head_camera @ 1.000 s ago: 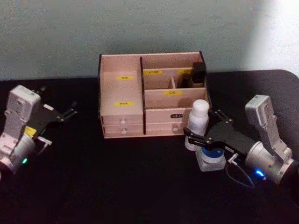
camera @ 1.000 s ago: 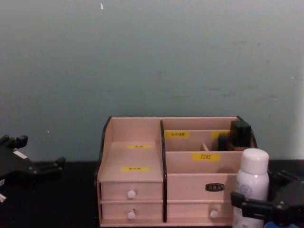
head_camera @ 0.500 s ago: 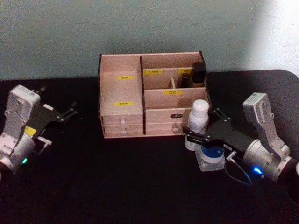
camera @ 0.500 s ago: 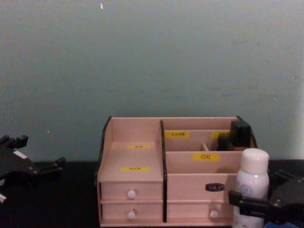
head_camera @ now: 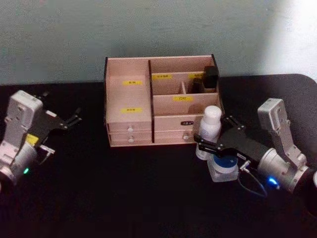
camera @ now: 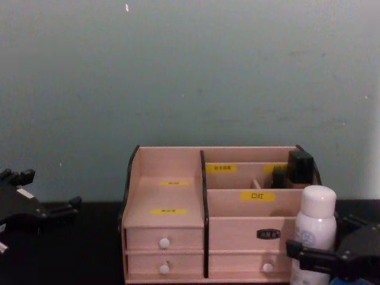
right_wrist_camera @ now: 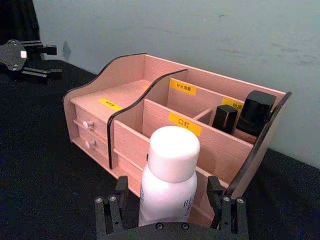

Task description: Pick up the facial cleanser and watermelon frost from the table and place them into the tiered storage box.

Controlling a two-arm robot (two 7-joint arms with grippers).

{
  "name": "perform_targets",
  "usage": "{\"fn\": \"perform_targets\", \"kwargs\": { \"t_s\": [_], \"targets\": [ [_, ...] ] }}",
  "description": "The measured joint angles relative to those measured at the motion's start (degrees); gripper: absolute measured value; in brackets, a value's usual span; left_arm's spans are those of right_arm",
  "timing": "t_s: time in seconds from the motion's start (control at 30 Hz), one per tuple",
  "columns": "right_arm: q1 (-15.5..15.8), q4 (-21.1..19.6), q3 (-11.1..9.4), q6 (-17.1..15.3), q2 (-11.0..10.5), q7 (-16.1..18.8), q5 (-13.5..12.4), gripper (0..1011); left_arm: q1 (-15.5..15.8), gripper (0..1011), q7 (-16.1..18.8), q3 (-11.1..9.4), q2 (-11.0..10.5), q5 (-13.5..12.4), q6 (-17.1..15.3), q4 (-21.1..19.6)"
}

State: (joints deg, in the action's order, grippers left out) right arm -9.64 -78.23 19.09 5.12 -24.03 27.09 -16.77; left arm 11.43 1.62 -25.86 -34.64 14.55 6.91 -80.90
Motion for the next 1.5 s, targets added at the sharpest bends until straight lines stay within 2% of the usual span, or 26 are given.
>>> {"fn": "perform_targets", "kwargs": {
  "t_s": [0.8, 0.93, 1.13, 1.17, 1.23, 1.27, 1.5],
  "targets": [
    [-0.2, 0.1, 0.0, -0.1, 0.1, 0.0, -0.2, 1002, 0.0, 1001, 0.0, 0.0, 0.0, 0.0, 0.0, 0.0],
    [-0.1, 0.1, 0.0, -0.1, 0.1, 0.0, -0.2, 944, 0.0, 1001, 0.0, 0.0, 0.0, 0.0, 0.0, 0.0],
    [-0.1, 0.1, 0.0, -0.1, 0.1, 0.0, -0.2, 788, 0.0, 1001, 0.0, 0.0, 0.0, 0.0, 0.0, 0.0],
    [-0.1, 0.1, 0.0, -0.1, 0.1, 0.0, -0.2, 733, 0.0, 1001, 0.0, 0.0, 0.0, 0.0, 0.0, 0.0],
    [-0.1, 0.1, 0.0, -0.1, 0.1, 0.0, -0.2, 693, 0.0, 1001, 0.0, 0.0, 0.0, 0.0, 0.0, 0.0],
    [-0.1, 0.1, 0.0, -0.1, 0.1, 0.0, -0.2, 634, 0.0, 1001, 0.0, 0.0, 0.0, 0.0, 0.0, 0.0],
    [-0.1, 0.1, 0.0, -0.1, 0.1, 0.0, -0.2, 592, 0.0, 1001, 0.0, 0.0, 0.0, 0.0, 0.0, 0.0]
  ]
}}
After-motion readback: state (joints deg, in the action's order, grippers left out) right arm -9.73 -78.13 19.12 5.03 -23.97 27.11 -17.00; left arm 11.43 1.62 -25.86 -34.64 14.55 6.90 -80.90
